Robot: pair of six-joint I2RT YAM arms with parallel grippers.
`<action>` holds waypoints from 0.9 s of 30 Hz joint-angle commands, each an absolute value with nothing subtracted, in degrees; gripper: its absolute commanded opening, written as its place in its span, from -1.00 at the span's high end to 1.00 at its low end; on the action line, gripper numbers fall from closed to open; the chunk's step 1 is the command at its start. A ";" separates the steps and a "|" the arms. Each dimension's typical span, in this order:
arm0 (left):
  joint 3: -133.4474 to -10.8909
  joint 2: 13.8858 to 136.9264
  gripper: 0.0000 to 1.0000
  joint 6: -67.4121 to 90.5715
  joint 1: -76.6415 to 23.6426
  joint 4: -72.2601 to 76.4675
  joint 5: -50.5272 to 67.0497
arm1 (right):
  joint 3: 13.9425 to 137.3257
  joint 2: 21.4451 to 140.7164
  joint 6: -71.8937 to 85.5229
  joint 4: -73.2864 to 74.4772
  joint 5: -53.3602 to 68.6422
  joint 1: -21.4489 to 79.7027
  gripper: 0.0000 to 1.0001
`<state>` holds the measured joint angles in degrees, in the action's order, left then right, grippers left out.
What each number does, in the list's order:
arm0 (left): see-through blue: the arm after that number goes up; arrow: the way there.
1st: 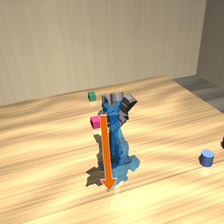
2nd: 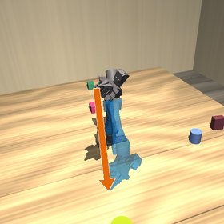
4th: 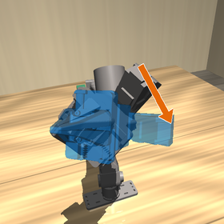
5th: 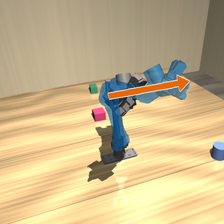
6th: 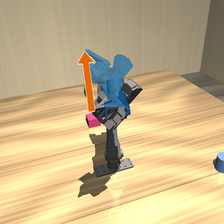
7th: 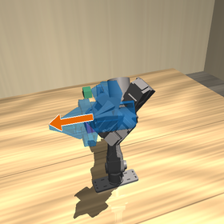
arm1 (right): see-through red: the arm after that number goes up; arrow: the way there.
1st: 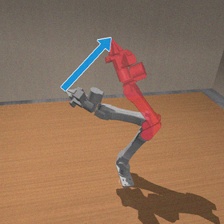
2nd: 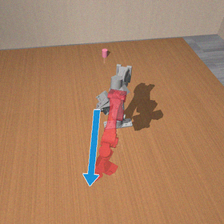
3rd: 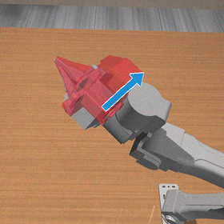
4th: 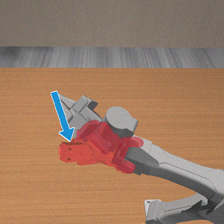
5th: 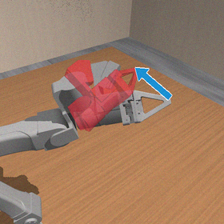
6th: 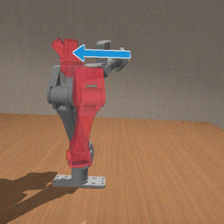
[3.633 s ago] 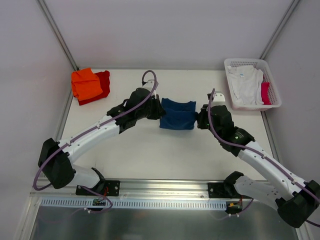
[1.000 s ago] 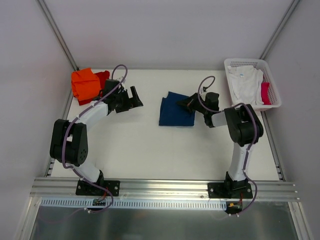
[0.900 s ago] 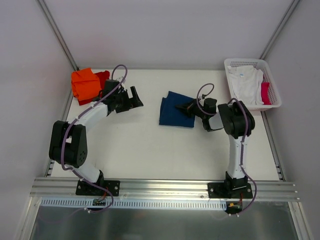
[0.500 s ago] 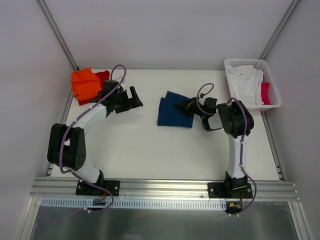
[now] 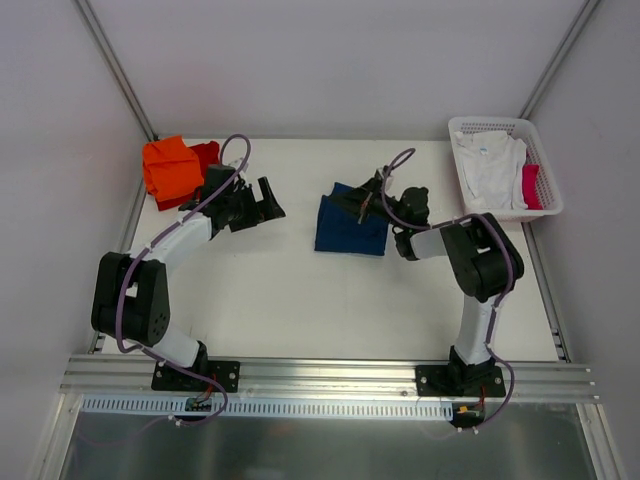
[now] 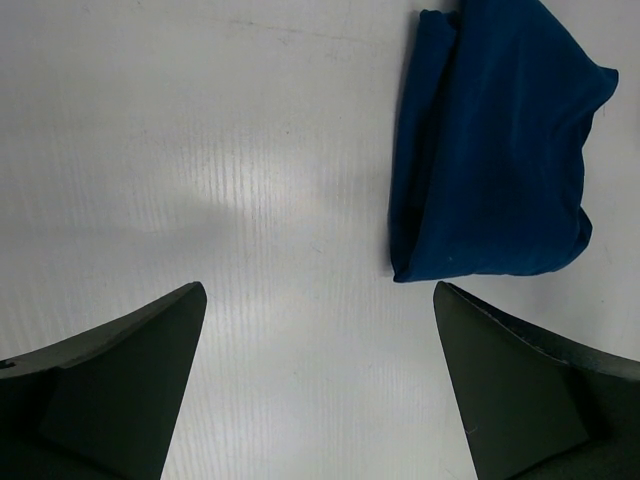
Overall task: Fold and stack the t-shirts
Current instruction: Fold the long partially folded tshirt into a neat square
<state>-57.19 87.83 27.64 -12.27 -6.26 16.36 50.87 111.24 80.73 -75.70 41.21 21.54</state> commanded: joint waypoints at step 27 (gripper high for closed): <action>-55.02 84.11 -0.98 28.39 -12.04 -4.40 18.19 | 53.52 106.20 73.31 -75.71 47.28 28.57 0.99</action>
